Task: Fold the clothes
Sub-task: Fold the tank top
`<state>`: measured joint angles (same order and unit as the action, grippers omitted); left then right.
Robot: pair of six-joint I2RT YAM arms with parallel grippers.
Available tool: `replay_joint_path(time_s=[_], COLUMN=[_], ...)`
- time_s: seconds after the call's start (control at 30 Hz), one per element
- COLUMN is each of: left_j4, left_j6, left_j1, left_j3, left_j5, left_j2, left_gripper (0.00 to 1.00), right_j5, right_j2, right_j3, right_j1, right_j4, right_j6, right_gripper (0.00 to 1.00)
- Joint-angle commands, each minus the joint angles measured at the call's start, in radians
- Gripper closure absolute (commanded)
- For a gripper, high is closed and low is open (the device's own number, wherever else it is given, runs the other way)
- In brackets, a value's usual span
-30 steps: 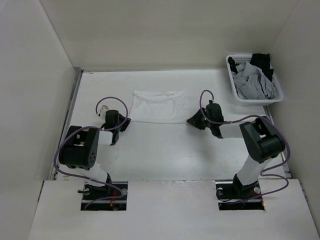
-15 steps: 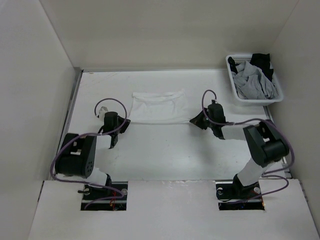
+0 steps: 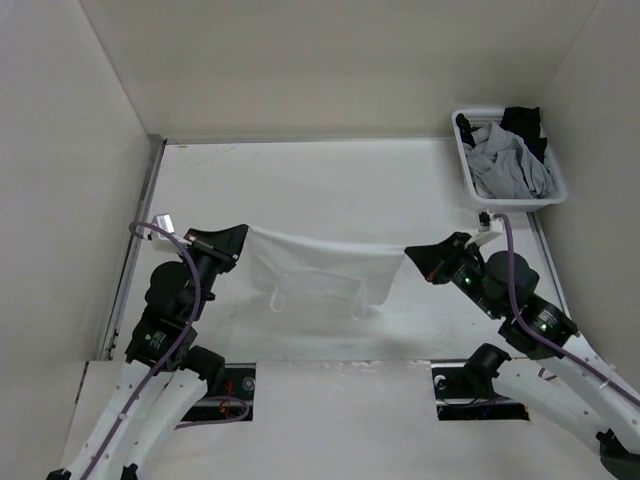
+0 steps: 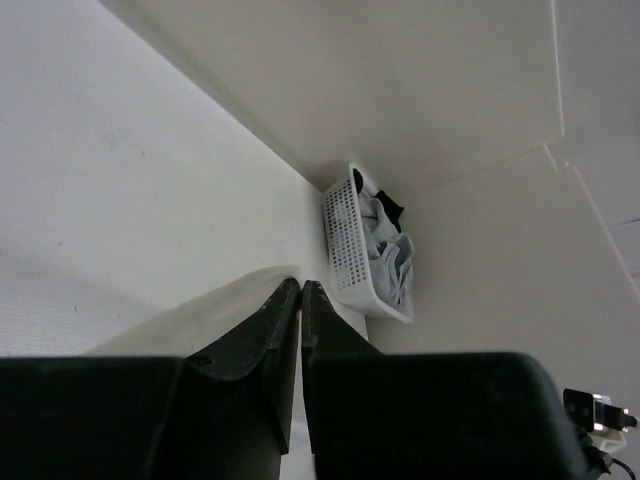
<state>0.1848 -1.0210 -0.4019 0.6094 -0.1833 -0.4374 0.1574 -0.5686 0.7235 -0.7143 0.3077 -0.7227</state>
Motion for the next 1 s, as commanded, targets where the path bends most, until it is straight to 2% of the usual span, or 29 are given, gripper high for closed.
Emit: replay_joint_path(time_s=[0.0, 0.13, 0.33, 0.43, 0.6, 0.77, 0.97], left_j4=[0.216, 0.164, -0.105, -0.227, -0.364, -0.426, -0.461], left_j6=[0.010, 0.013, 0.061, 0.084, 0.081, 0.078, 0.073], left_j1=[-0.044, -0.058, 0.050, 0.090, 0.125, 0.139, 0.125], left_j3=[0.027, 0.000, -0.019, 0.025, 0.137, 0.170, 0.026], left_j5=[-0.070, -0.091, -0.027, -0.024, -0.016, 0.013, 0.034], left_j2=[-0.003, -0.096, -0.444, -0.657, -0.911, -0.959, -0.841], left_gripper=[1.00, 1.00, 1.00, 1.00, 1.00, 0.99, 0.99], right_j5=[0.146, 0.120, -0.123, -0.223, -0.280, -0.289, -0.272], right_j2=[0.000, -0.117, -0.495, -0.718, -0.982, -1.010, -0.893], right_j3=[0.053, 0.039, 0.013, 0.091, 0.284, 0.304, 0.141], right_j1=[-0.069, -0.055, 0.192, 0.270, 0.364, 0.404, 0.393], right_j4=[0.238, 0.121, -0.240, -0.361, -0.395, -0.397, -0.424], right_j6=[-0.004, 0.026, 0.040, 0.032, 0.040, 0.037, 0.039], right_gripper=[1.00, 1.00, 0.99, 0.99, 0.99, 0.99, 0.99])
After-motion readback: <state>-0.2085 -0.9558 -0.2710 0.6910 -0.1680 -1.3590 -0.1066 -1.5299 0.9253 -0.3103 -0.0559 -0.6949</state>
